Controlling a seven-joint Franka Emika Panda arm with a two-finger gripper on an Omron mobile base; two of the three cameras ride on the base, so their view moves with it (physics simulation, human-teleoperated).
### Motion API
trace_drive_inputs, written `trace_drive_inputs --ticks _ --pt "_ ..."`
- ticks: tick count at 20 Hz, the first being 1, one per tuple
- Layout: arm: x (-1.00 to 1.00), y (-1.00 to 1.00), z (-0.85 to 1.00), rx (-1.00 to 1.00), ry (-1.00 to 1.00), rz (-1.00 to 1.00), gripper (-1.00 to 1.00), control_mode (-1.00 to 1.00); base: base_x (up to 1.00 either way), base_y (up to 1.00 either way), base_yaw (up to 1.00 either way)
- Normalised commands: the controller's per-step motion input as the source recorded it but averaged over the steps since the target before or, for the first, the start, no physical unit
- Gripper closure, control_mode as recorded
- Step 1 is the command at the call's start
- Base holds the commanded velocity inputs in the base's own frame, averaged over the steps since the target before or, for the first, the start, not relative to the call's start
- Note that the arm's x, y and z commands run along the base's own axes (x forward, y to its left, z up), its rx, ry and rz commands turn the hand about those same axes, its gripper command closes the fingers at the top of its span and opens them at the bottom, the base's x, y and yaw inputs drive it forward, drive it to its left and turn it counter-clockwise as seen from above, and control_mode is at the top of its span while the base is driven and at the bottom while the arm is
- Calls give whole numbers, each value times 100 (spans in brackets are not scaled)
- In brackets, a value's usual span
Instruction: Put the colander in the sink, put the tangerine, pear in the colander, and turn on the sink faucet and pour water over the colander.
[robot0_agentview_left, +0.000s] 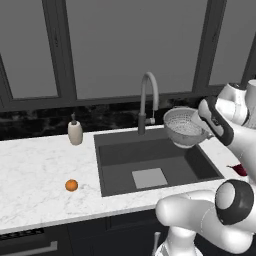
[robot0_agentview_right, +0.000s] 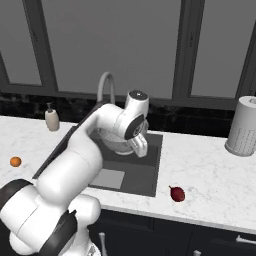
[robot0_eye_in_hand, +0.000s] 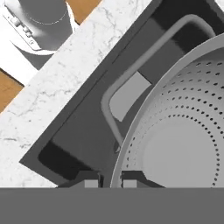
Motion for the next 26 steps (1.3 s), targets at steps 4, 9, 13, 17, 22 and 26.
trace_drive_inputs --ticks 4,9,13,17,22,26 --pt "0 30 -25 0 -1 25 100 -100 0 0 0" --pt "2 38 -19 0 7 21 100 -100 0 0 0" --pt "0 17 -32 0 2 20 100 -100 0 0 0" --pt "4 1 -41 1 0 20 100 -100 0 0 0" --pt "19 14 -44 0 0 14 100 -100 0 0 0" --pt "27 18 -46 0 2 7 100 -100 0 0 0"
